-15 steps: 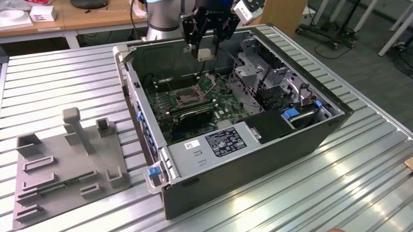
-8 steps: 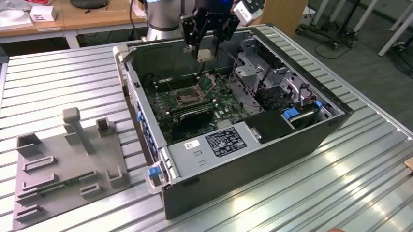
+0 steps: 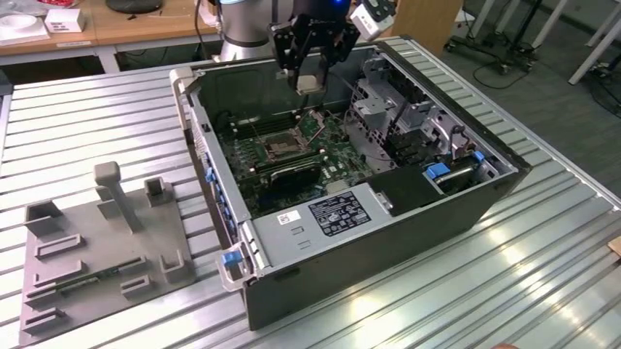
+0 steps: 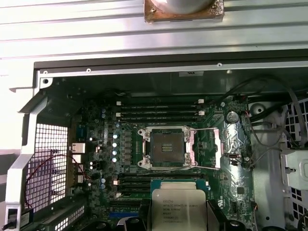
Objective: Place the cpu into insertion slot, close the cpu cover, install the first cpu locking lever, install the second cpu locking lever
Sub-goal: 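Place the cpu into insertion slot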
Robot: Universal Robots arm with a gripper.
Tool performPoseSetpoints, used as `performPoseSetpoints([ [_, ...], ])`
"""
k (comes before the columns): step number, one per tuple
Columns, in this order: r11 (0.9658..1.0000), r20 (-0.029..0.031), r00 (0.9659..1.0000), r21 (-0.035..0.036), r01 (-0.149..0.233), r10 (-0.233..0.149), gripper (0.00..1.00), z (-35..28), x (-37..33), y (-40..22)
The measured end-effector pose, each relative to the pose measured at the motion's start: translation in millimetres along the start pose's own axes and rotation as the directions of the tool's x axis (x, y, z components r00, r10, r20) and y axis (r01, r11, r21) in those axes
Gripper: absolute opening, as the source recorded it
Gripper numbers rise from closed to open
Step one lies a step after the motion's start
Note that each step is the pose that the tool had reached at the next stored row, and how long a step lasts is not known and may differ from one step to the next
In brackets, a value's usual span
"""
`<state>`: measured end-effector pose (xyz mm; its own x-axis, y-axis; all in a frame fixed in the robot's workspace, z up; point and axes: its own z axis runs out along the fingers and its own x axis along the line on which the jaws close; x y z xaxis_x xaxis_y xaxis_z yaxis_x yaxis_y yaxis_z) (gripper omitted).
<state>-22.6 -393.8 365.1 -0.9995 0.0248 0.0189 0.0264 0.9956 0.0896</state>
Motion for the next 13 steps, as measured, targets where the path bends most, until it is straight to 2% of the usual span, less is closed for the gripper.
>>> performPoseSetpoints([
  [6,1.0000,0.0010,1.0000,-0.0001,0.000,0.000,0.54,4.6,0.7,-0.4],
  [13,1.0000,0.0010,1.0000,-0.0002,0.000,0.000,0.54,5.4,0.8,-0.5],
])
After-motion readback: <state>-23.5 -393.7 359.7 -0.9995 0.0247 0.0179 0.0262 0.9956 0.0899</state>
